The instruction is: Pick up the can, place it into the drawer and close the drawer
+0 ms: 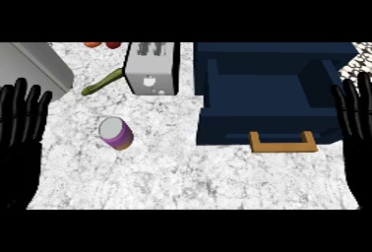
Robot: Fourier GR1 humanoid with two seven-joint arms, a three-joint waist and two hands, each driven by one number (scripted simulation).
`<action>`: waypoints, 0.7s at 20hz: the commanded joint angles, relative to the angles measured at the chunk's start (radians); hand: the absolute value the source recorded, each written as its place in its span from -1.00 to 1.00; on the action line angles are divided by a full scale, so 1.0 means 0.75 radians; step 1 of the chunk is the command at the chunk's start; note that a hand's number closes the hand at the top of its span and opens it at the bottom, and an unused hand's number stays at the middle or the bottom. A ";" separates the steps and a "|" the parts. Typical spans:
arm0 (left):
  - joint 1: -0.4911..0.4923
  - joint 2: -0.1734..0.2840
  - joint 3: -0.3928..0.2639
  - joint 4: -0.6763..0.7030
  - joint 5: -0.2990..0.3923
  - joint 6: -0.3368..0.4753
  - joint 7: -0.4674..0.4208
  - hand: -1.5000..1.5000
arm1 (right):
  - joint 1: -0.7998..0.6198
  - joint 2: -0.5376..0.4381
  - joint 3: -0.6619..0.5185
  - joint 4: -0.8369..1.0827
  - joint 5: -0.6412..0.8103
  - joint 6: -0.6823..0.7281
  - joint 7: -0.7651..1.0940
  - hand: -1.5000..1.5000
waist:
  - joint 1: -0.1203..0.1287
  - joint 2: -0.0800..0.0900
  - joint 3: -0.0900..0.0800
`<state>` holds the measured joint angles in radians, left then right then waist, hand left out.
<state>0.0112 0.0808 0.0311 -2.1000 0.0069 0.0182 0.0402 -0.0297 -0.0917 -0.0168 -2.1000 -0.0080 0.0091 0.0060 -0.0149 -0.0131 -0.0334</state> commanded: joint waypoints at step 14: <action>-0.191 0.551 0.201 0.373 0.814 -0.756 0.290 -1.00 | 0.244 0.005 -0.137 0.058 -0.036 -0.058 0.179 -1.00 | 0.010 0.017 0.045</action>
<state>-0.0798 0.3947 0.1041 -1.8531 0.4602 -0.4758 0.1534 0.0960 -0.0738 -0.0776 -2.0614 -0.0101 -0.0498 0.1439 -0.0156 0.0029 -0.0015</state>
